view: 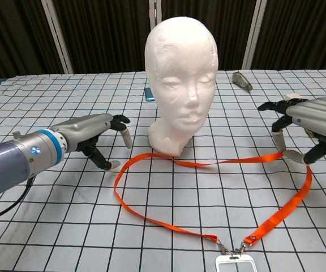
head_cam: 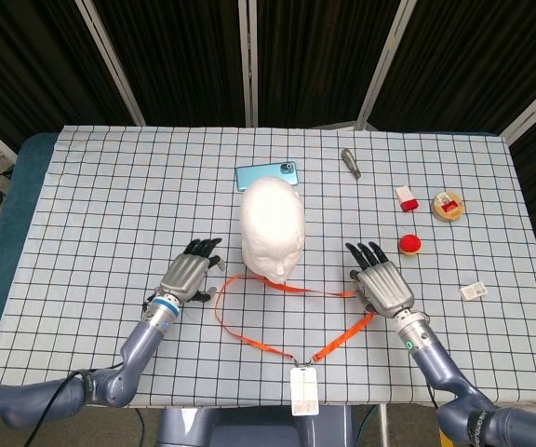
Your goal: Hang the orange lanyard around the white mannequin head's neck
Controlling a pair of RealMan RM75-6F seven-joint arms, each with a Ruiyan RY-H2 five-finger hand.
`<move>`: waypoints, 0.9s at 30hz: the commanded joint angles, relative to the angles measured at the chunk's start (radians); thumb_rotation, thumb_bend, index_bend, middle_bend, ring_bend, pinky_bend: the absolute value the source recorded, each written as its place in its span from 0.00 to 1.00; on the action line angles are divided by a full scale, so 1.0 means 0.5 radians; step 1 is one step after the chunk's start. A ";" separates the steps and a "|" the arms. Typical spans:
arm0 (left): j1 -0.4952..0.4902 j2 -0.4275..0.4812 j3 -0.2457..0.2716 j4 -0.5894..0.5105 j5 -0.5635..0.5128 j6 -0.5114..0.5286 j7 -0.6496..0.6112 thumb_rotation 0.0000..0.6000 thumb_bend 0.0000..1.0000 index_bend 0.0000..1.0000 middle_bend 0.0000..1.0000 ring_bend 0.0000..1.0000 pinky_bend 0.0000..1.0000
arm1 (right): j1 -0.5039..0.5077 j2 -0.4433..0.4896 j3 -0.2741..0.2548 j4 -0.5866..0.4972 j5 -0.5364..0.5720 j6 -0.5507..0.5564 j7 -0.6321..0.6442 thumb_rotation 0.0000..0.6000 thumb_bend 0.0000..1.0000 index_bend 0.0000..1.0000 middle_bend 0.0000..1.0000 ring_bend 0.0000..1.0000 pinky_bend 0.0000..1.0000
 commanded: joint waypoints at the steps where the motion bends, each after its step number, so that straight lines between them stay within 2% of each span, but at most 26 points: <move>1: -0.046 -0.066 -0.009 0.056 -0.040 -0.042 -0.033 1.00 0.37 0.38 0.00 0.00 0.00 | -0.002 -0.001 -0.001 0.009 -0.001 -0.001 0.009 1.00 0.48 0.72 0.03 0.00 0.00; 13: -0.103 -0.157 -0.009 0.142 -0.110 -0.032 -0.062 1.00 0.42 0.39 0.00 0.00 0.00 | -0.006 0.007 -0.006 0.021 -0.015 0.006 0.016 1.00 0.48 0.72 0.03 0.00 0.00; 27: -0.115 -0.099 -0.054 0.024 -0.225 0.013 -0.110 1.00 0.42 0.38 0.00 0.00 0.00 | -0.012 0.007 -0.014 0.039 -0.022 0.002 0.035 1.00 0.48 0.72 0.04 0.00 0.00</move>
